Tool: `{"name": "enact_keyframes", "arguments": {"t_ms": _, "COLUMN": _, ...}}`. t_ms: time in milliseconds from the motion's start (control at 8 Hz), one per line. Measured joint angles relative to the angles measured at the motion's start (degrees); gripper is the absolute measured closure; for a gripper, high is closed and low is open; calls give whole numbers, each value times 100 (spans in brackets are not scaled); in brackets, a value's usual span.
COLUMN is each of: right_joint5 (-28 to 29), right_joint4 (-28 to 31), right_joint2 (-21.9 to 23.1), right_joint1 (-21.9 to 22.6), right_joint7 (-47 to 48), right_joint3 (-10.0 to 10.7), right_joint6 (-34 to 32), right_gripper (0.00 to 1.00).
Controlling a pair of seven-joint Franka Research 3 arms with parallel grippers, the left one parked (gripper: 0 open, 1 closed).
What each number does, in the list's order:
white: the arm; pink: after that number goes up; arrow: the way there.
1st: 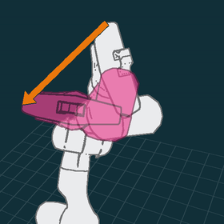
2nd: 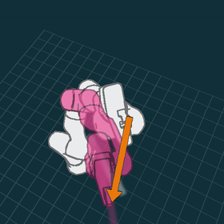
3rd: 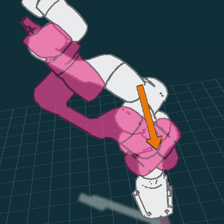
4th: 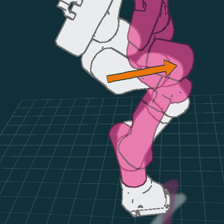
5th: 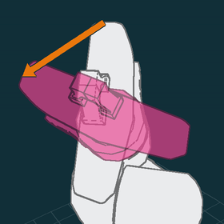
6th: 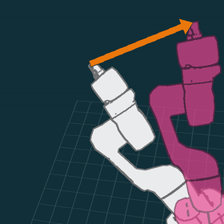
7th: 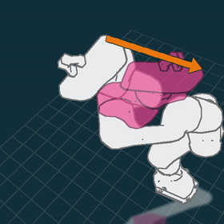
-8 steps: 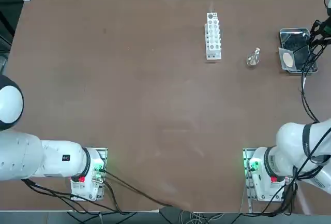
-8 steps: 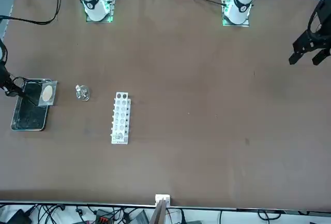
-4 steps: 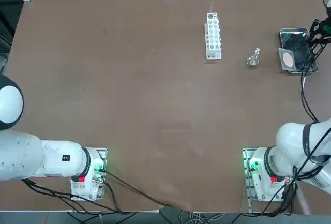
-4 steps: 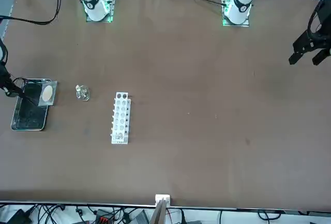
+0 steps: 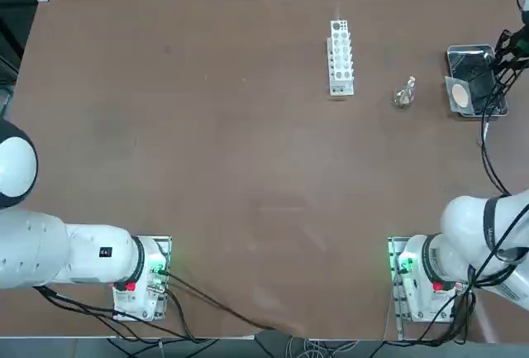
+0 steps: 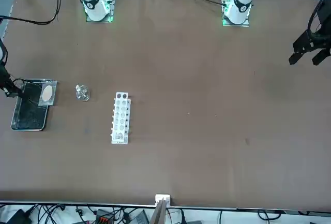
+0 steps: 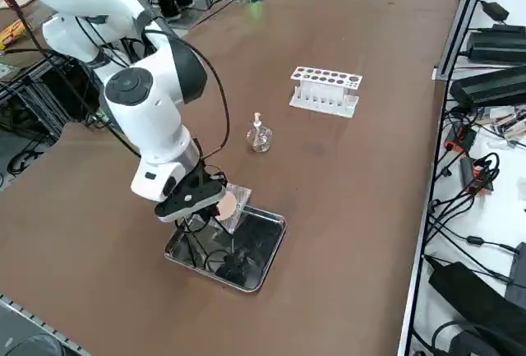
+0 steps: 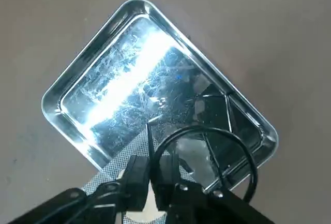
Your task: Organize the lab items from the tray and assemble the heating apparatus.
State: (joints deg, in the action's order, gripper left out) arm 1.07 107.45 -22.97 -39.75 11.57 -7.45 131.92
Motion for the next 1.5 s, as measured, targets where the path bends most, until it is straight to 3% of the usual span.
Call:
{"name": "enact_keyframes", "arguments": {"t_ms": 875, "right_joint5": 157, "right_joint4": -209, "right_joint2": 29, "right_joint1": 31, "right_joint7": 0, "right_joint3": -41, "right_joint6": -88, "right_gripper": 89}}
{"name": "enact_keyframes", "arguments": {"t_ms": 1250, "right_joint5": 157, "right_joint4": -816, "right_joint2": 96, "right_joint1": 37, "right_joint7": -23, "right_joint3": -106, "right_joint6": -907, "right_gripper": 89}}
{"name": "enact_keyframes", "arguments": {"t_ms": 1500, "right_joint5": 157, "right_joint4": -1187, "right_joint2": 215, "right_joint1": 48, "right_joint7": -23, "right_joint3": -301, "right_joint6": -1377, "right_gripper": 89}}
